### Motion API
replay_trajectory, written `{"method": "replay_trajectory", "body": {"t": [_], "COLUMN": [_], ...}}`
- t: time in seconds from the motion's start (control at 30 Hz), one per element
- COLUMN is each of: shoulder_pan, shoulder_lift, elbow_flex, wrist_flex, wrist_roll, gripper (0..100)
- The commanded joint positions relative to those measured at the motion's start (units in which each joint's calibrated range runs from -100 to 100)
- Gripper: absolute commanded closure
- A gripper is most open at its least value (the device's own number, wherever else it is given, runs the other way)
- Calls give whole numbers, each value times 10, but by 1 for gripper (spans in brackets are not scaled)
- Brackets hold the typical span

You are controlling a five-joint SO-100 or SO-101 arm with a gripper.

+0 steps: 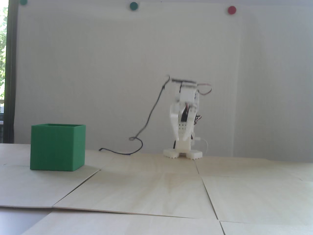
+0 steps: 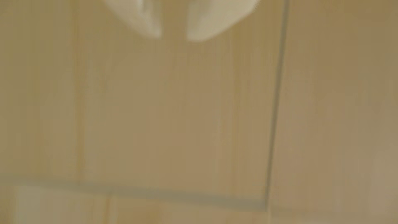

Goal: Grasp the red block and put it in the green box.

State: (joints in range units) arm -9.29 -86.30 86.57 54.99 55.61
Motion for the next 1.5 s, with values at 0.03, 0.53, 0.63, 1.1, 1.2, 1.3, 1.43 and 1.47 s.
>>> {"method": "replay_trajectory", "body": {"t": [0.03, 0.53, 0.63, 1.1, 1.2, 1.3, 1.43, 1.47], "shoulder_pan": [-6, -10, -9, -9, -9, -9, -9, -9], "shoulder_lift": [-84, -92, -92, -92, -92, -92, -92, -92], "elbow_flex": [122, 115, 115, 115, 115, 115, 115, 115], "wrist_flex": [25, 222, 222, 222, 222, 222, 222, 222], "wrist_roll": [4, 2, 2, 2, 2, 2, 2, 2], "gripper": [98, 98, 98, 98, 98, 98, 98, 98]}}
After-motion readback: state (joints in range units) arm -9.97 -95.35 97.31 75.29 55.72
